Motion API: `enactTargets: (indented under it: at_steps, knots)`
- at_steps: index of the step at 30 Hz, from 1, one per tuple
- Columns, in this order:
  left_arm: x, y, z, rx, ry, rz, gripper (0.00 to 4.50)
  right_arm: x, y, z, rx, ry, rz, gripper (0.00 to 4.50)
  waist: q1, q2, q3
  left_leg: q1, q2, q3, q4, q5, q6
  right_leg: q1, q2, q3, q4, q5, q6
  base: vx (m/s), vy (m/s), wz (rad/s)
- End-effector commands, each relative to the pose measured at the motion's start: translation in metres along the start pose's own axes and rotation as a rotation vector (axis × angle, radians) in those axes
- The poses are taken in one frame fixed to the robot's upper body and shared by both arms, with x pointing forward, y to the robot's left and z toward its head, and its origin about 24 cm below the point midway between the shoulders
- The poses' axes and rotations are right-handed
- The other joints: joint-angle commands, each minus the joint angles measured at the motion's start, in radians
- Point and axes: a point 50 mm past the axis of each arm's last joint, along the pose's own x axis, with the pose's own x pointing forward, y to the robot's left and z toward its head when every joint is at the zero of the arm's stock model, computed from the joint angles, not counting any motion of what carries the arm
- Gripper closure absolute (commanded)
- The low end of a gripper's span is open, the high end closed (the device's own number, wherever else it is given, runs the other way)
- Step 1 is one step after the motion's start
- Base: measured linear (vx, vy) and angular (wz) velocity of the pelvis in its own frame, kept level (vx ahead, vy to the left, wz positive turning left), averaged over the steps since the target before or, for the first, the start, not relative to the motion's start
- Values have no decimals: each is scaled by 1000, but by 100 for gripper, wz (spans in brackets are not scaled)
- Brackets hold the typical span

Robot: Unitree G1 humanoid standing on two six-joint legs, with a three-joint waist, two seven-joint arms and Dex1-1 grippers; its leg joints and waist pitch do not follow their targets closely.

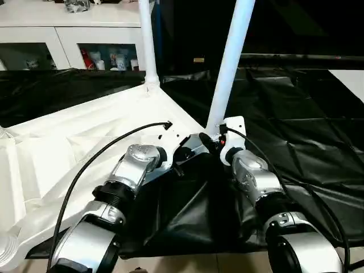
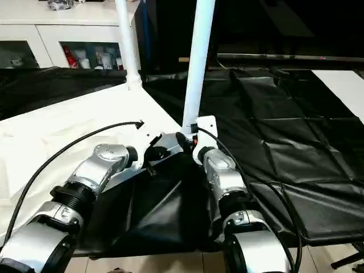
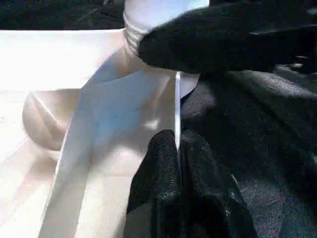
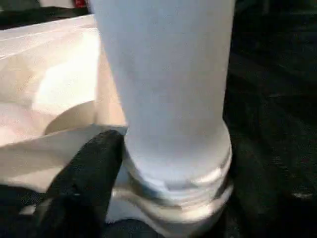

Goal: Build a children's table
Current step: Rotate leg to tighten

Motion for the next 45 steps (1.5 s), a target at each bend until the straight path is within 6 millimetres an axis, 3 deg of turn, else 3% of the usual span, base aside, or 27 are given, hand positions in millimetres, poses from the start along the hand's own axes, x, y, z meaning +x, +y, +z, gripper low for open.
enactTargets:
  at_steps: [1,5,11,21,22,29,33,36,38,41,42,45]
  knots:
    - [0,-3,6,6,-76,-40,450,4,21,-1,-60,21,172,69,4,-11,-66,4,20,-4,-63,-241,42,54,-62,49,-88,-296,-162,0,0,0]
    - [-11,0,1,42,-79,-114,450,-6,3,4,-128,38,251,32,2,-11,-65,2,21,-3,-61,-242,56,56,-62,49,-87,-292,-173,0,0,0]
    - [-31,1,-5,58,-103,-264,450,-25,-15,13,-179,44,414,32,7,-5,-67,4,28,-2,-59,-223,63,55,-59,48,-78,-247,-202,0,0,0]
    - [-42,0,-15,61,-80,-331,450,-34,-12,6,-229,93,557,32,16,-6,-67,6,28,-1,-59,-233,53,53,-60,49,-78,-264,-203,0,0,0]
    - [-42,0,-15,60,-80,-331,450,-35,-12,6,-231,97,563,56,17,-5,-67,6,27,-1,-59,-233,52,53,-60,50,-79,-267,-202,0,0,0]
    - [-43,1,-15,58,-82,-319,450,-33,-10,5,-213,89,553,108,19,-5,-67,8,28,-1,-60,-232,48,51,-60,50,-79,-281,-193,0,0,0]
    - [-38,2,-13,51,-91,-275,450,-29,-9,-2,-174,90,463,144,17,-6,-66,9,27,-2,-61,-237,42,50,-60,50,-80,-285,-192,0,0,0]
    - [-27,1,-9,41,-92,-201,450,-22,-7,-13,-159,103,296,163,15,-7,-64,9,25,-2,-63,-243,29,47,-61,52,-84,-320,-177,0,0,0]
    - [-22,1,-8,35,-78,-162,450,-18,-7,-15,-130,100,221,169,14,-9,-65,9,25,-5,-65,-248,19,50,-63,51,-86,-340,-164,0,0,0]
    - [-9,2,-4,-4,-43,-38,450,-10,-4,-21,-33,103,46,176,9,-9,-63,18,22,-3,-66,-267,8,43,-60,52,-93,-365,-155,0,0,0]
    - [-1,1,-2,-32,-32,16,450,-5,0,-22,20,107,-38,176,7,-2,-63,15,21,-5,-66,-264,5,45,-62,52,-90,-365,-156,0,0,0]
    - [9,-3,4,-41,-33,62,450,3,11,-22,42,113,-119,177,7,-3,-65,13,21,-5,-66,-267,3,47,-62,51,-94,-356,-148,0,0,0]
